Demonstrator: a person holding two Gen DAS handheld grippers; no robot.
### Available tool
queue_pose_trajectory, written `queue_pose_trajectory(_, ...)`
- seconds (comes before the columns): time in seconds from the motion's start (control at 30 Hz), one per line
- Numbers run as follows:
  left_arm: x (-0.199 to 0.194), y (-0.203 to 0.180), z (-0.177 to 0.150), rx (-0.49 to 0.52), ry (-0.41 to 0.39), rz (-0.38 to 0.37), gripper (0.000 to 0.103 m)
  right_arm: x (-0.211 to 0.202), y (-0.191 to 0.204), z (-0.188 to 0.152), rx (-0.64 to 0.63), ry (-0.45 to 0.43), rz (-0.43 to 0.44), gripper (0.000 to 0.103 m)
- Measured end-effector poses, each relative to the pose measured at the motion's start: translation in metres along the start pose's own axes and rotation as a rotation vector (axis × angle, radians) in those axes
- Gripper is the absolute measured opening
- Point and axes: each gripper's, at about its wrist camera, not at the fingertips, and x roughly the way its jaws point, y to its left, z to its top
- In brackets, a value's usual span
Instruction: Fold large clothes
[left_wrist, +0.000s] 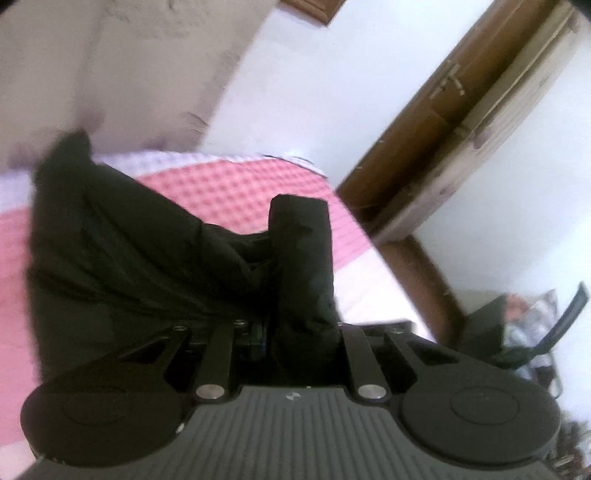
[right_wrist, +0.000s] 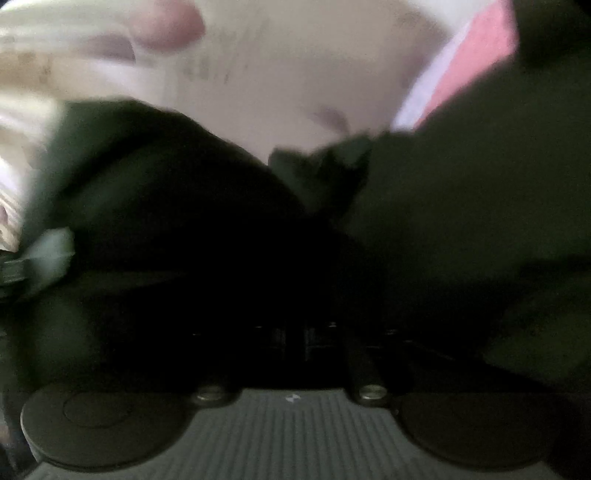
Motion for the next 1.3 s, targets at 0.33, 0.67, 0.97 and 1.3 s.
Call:
queue_pose_trajectory(0.33, 0.074, 0.034, -0.057, -0.121, -0.236, -0.286, 0.028, -0.126, -0.026, -0.01, 0.031, -0.143, 0.049, 0.063)
queue_pose_trajectory(0.67, 0.06, 0.064, -0.144, -0.281, -0.81, -0.448, 0.063, -0.148, 0.014, -0.012, -0.081, -0.149, 0.04, 0.099)
queue_pose_trajectory(0.97, 0.039, 0.067, -0.192, -0.484, -0.966, -0.463, 0.076, -0.103, 0.045, -0.012, -0.284, -0.069, -0.164, 0.099)
queue_pose_trajectory(1.3, 0.035, 0.065, -0.24, -0.579, -0.992, -0.421, 0.076, -0.03, 0.068, -0.003, -0.586, 0.049, -0.39, 0.041)
